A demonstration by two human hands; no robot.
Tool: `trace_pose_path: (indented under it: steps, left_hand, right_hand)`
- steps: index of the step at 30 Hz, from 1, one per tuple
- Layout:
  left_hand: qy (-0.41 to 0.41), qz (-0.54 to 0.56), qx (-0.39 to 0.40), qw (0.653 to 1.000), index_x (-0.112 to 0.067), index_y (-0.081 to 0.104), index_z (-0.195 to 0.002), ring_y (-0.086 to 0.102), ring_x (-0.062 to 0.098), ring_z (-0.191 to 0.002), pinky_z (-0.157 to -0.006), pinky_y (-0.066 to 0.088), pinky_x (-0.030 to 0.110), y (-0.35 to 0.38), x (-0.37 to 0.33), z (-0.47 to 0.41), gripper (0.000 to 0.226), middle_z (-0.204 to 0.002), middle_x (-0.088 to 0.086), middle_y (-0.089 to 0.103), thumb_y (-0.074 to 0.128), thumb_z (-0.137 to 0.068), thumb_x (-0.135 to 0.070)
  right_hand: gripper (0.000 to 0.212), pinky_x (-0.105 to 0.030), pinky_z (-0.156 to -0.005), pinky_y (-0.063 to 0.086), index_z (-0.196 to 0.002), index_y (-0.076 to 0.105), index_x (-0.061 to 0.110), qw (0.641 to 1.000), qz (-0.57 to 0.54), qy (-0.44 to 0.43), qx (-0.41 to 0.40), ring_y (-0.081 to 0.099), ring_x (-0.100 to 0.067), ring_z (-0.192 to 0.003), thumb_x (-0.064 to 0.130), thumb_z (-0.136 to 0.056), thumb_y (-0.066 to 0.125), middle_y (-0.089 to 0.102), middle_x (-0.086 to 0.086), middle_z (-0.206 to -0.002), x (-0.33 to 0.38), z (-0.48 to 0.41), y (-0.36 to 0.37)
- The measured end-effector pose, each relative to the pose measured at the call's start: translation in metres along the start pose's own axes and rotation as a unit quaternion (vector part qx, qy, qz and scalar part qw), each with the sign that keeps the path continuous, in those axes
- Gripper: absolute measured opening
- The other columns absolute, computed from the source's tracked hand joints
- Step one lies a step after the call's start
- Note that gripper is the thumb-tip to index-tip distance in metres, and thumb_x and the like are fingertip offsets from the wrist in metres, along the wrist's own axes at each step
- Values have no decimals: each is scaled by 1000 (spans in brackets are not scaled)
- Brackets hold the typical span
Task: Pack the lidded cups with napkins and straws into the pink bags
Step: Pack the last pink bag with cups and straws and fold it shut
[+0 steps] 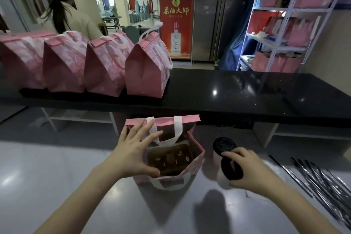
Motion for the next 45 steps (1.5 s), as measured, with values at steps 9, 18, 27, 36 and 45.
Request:
trace_pose_path:
  steps: [9, 18, 27, 36, 45]
  left_hand:
    - [-8, -6, -12, 1000, -49, -8, -147, -39, 14, -138, -114, -17, 54, 9, -18, 8, 113, -151, -14, -39, 45, -58, -91]
    - [-9, -24, -38, 999, -37, -4, -152, -27, 15, -143, -117, -9, 46, 0, -23, 24, 112, -153, -14, -32, 39, -62, -89]
    - [60, -106, -14, 992, -33, 13, -153, 1, 14, -148, -111, -7, 40, -27, 4, 28, 114, -162, -13, 2, 42, -59, -90]
    - [33, -66, 5, 997, -27, -29, -145, -36, 12, -139, -113, -21, 52, -6, -9, 35, 136, -157, -7, -30, 43, -50, -93]
    - [39, -52, 7, 998, -20, -17, -151, -37, 15, -139, -116, -13, 54, -5, -13, 44, 140, -155, -6, -34, 53, -51, -89]
  right_hand:
    - [82, -32, -96, 39, -138, 36, 46, 968, -47, -161, -187, 35, -9, -119, 57, -64, 67, 37, 14, -134, 88, 21, -131]
    - [78, -37, -97, 44, -143, 27, 36, 969, 95, -194, -121, 27, -24, -131, 42, -77, 67, 28, 0, -146, 151, -22, -29]
    - [78, -44, -93, 50, -131, 49, 28, 921, 165, -310, -166, 48, -32, -124, 31, -61, 84, 50, -8, -134, 135, -18, 0]
    - [77, -43, -105, 41, -143, 33, 31, 941, 138, -304, -60, 29, -25, -135, 43, -78, 72, 31, -2, -149, 162, -40, 19]
    - [90, -45, -90, 51, -149, 16, 31, 968, 120, -217, -52, 26, -31, -136, 45, -79, 71, 19, -7, -154, 183, -87, 50]
Point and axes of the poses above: each hand's wrist, its own z-axis away from the middle knuckle, its own y-axis out of the palm, x = y × z, the point moved 2 cm from there along -z, towards the middle knuckle
